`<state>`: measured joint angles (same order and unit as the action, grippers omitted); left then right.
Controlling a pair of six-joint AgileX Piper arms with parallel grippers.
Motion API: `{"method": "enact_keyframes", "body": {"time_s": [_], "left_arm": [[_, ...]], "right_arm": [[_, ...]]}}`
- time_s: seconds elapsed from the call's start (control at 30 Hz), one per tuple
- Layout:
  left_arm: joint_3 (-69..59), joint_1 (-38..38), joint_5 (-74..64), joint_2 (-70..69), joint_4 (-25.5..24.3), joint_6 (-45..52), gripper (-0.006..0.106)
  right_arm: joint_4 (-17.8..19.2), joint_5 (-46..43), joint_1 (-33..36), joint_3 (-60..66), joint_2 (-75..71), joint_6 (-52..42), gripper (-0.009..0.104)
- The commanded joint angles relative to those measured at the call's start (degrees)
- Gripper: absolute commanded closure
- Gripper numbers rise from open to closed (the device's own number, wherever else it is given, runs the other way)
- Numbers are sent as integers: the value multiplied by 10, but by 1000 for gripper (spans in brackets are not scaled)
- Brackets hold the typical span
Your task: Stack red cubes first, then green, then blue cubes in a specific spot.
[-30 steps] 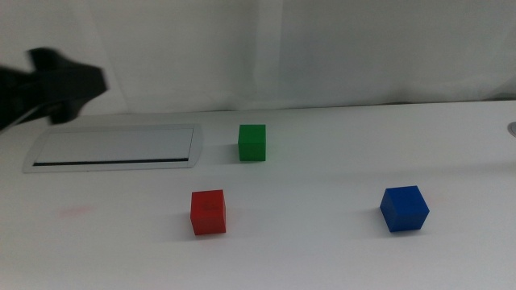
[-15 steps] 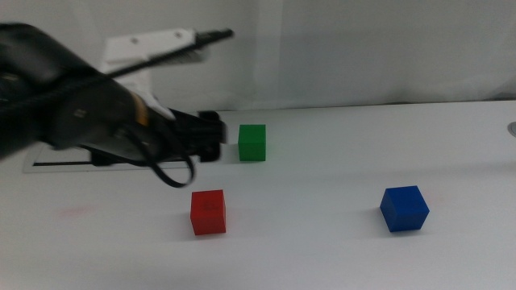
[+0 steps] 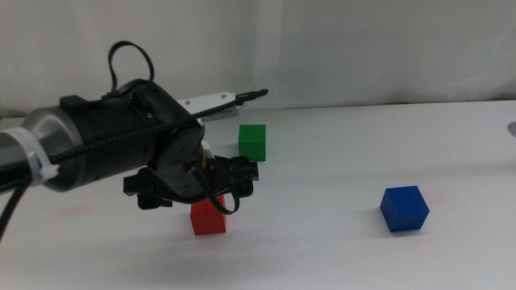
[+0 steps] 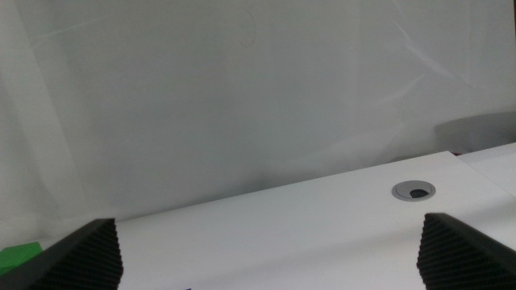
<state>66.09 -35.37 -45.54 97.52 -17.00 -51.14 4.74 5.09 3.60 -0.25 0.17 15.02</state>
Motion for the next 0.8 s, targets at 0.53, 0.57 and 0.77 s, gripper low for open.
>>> {"method": "enact_keyframes", "body": {"time_s": [0.53, 0.57, 0.77], "left_arm": [[1, 0, 12, 86, 14, -13, 11], [1, 0, 16, 87, 14, -7, 11], [1, 0, 43, 93, 9, 6, 11]], "right_arm": [[1, -7, -2, 23, -19, 0, -8], [1, -7, -2, 23, -19, 0, -8], [1, -7, -2, 23, -19, 0, -8]]}}
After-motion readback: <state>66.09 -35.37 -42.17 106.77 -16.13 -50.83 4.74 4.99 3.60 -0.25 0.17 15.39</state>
